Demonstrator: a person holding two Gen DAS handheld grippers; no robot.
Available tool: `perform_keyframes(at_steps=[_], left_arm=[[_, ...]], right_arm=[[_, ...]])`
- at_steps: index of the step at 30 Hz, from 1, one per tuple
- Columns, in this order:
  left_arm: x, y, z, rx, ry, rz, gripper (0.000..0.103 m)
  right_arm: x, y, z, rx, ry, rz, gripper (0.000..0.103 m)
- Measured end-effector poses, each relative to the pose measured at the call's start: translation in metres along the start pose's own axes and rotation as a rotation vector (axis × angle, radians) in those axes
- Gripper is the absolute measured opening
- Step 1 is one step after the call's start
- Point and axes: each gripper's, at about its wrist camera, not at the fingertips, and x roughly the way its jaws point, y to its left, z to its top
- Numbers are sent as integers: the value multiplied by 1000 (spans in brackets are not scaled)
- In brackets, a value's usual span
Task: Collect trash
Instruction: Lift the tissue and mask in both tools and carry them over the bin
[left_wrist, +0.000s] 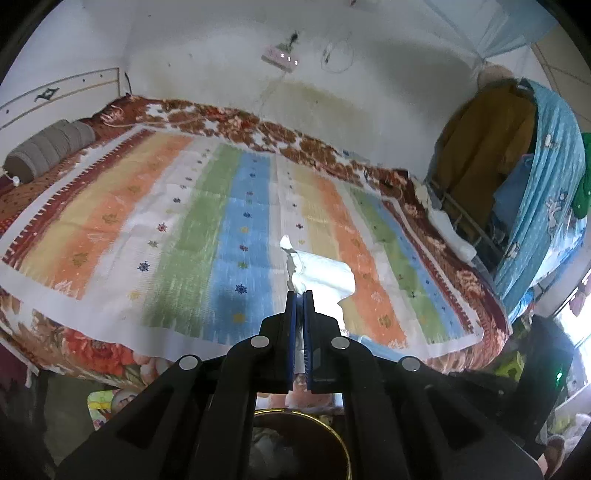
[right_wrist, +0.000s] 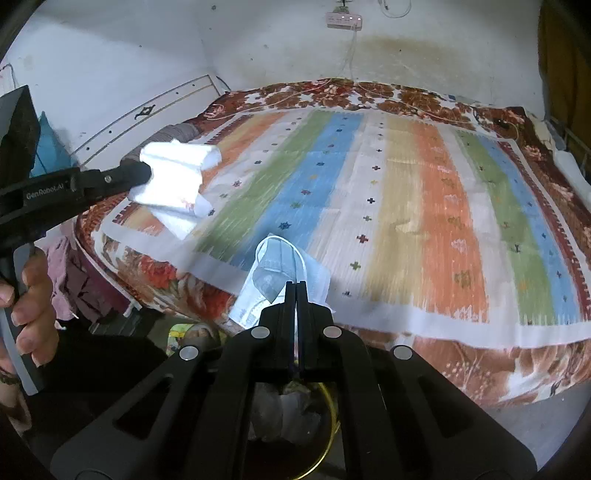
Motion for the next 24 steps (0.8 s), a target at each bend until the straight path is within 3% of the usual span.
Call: perform_keyframes(at_steps=[10, 18, 24], left_arm=[[-26, -10, -43, 62, 3, 0, 3], [-14, 7, -93, -3, 168, 55, 3], [-11, 9, -116, -12, 220, 99, 3]], right_arm=[[-7, 11, -50, 16, 41, 3, 0], [-7, 29, -85, -17, 88, 15, 0], [3, 36, -105, -19, 150, 12, 0]])
